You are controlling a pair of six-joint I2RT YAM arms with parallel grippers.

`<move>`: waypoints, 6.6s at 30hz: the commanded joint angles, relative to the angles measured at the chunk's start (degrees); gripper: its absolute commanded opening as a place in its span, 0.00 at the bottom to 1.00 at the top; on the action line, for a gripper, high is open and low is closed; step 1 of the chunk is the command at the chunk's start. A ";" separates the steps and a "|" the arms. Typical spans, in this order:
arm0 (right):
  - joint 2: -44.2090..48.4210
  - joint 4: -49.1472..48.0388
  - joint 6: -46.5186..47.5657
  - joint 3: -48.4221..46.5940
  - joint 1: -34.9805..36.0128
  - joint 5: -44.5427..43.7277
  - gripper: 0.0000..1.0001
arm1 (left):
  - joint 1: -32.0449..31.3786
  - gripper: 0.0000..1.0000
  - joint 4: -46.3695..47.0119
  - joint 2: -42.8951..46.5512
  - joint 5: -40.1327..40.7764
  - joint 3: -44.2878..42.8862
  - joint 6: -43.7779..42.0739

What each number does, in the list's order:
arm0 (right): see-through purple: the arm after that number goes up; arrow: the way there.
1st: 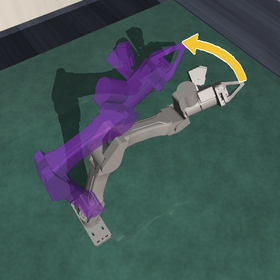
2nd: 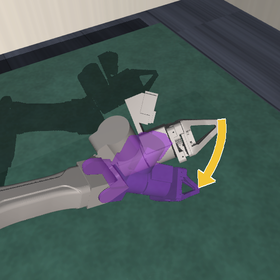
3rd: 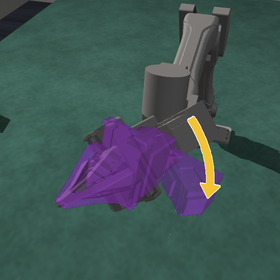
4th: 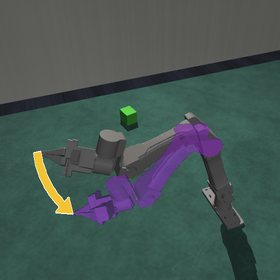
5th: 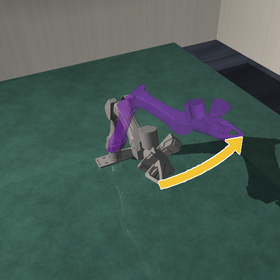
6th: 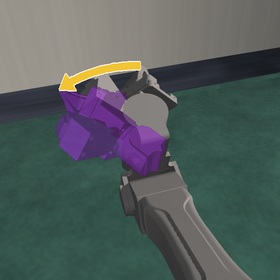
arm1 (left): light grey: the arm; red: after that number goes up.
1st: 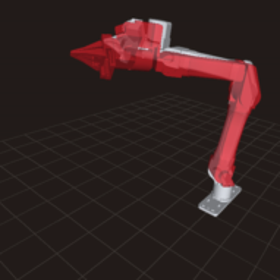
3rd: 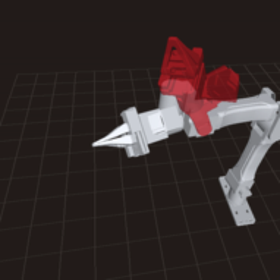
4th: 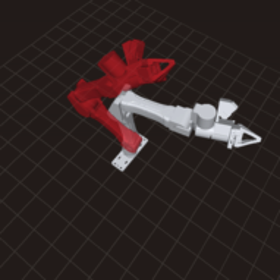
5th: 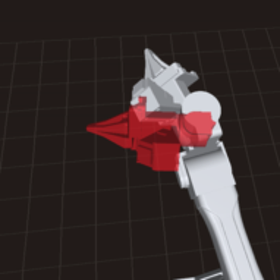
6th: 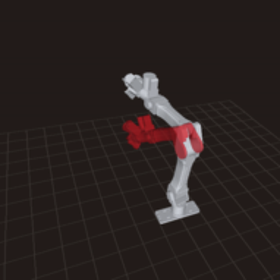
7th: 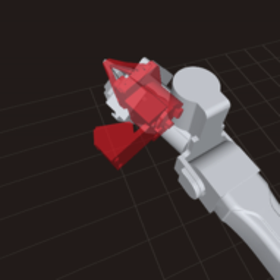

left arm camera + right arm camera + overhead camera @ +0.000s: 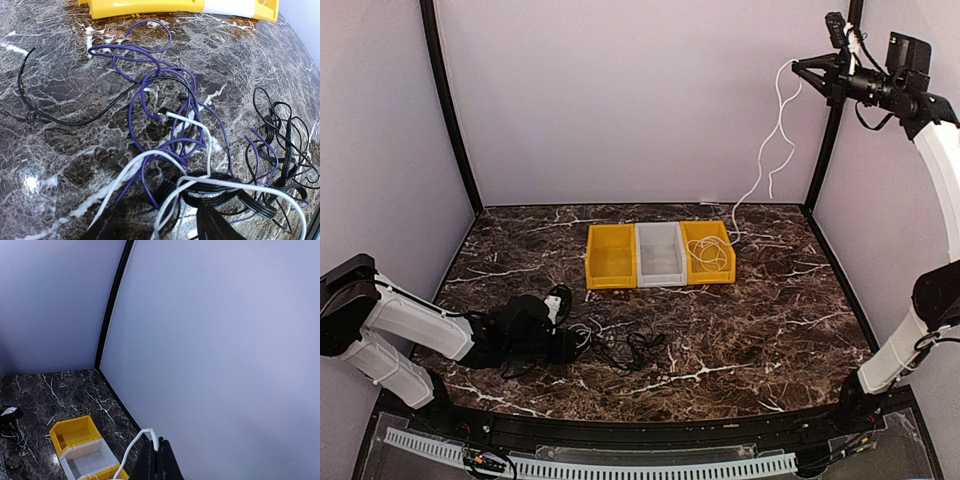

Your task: Untangle the cables

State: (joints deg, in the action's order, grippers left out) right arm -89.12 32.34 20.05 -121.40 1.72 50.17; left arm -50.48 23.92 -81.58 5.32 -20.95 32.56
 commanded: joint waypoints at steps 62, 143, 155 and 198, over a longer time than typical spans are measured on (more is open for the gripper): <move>-7.01 -12.23 -3.92 -2.07 8.56 -8.50 0.00 | -1.85 0.91 -18.45 4.00 5.34 -9.06 6.45; -19.46 -19.13 -4.39 26.38 22.98 -40.42 0.00 | -1.84 0.89 -20.42 5.69 7.42 -5.22 7.96; -19.47 -22.64 -11.37 30.89 20.86 -34.09 0.00 | -1.89 0.89 -19.09 4.65 6.98 -4.95 8.11; -17.00 -18.81 -3.58 37.45 20.05 -59.13 0.00 | -1.88 0.88 -17.97 5.83 6.59 -2.93 9.28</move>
State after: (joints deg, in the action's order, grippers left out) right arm -107.55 12.32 15.25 -82.28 19.22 -4.75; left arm -52.05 6.39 -76.71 12.47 -25.30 41.23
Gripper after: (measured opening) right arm 0.022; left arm 0.884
